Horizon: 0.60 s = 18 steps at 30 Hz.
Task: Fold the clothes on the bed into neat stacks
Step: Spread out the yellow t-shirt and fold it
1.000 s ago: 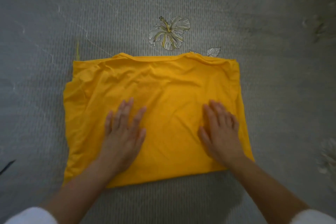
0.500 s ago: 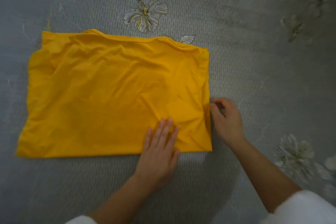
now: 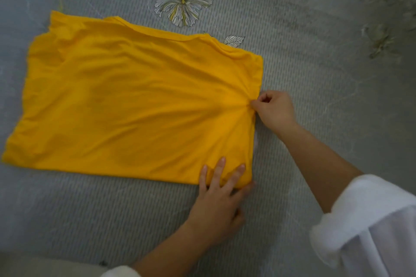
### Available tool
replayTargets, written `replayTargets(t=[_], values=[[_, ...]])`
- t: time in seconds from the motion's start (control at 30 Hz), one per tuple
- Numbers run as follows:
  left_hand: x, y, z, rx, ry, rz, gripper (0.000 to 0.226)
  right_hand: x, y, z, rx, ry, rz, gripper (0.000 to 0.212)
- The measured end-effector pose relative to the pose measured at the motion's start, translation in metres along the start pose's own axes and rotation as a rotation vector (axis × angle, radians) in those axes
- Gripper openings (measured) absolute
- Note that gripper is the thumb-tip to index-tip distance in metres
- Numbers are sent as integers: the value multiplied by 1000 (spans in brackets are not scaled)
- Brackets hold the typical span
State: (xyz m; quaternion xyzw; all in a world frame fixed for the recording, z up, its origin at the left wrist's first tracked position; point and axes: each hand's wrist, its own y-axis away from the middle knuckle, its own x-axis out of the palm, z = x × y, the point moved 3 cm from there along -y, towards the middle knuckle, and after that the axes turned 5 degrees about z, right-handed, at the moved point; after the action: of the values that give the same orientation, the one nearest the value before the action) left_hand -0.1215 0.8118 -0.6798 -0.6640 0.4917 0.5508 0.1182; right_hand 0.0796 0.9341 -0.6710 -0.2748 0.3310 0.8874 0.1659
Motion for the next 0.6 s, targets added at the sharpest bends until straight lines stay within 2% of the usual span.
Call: replayTargets(t=[0.07,0.2,0.3,0.33,0.47,0.53,0.6], values=[[-4,-3,-4,-37,82,-47,62,-1,-3,2,-11,7,-14,14],[-18,-25,-11,-240,206,-197,61,-6,-19,15,27,-77,-133,43],[-27,-48,-19,-362,217,-100,71,-1,-29,23,110,-116,-109,61],[-28,-54,-23,-385,195,-56,70,2,-30,26,115,-106,-89,61],[-39,-62,-28,-383,160,42,38,8,-34,36,153,-149,-12,51],[-46,-60,-17,-392,208,58,44,6,-35,42,230,-309,26,45],[-42,-59,-4,-384,443,44,47,6,-32,48,305,-487,65,45]])
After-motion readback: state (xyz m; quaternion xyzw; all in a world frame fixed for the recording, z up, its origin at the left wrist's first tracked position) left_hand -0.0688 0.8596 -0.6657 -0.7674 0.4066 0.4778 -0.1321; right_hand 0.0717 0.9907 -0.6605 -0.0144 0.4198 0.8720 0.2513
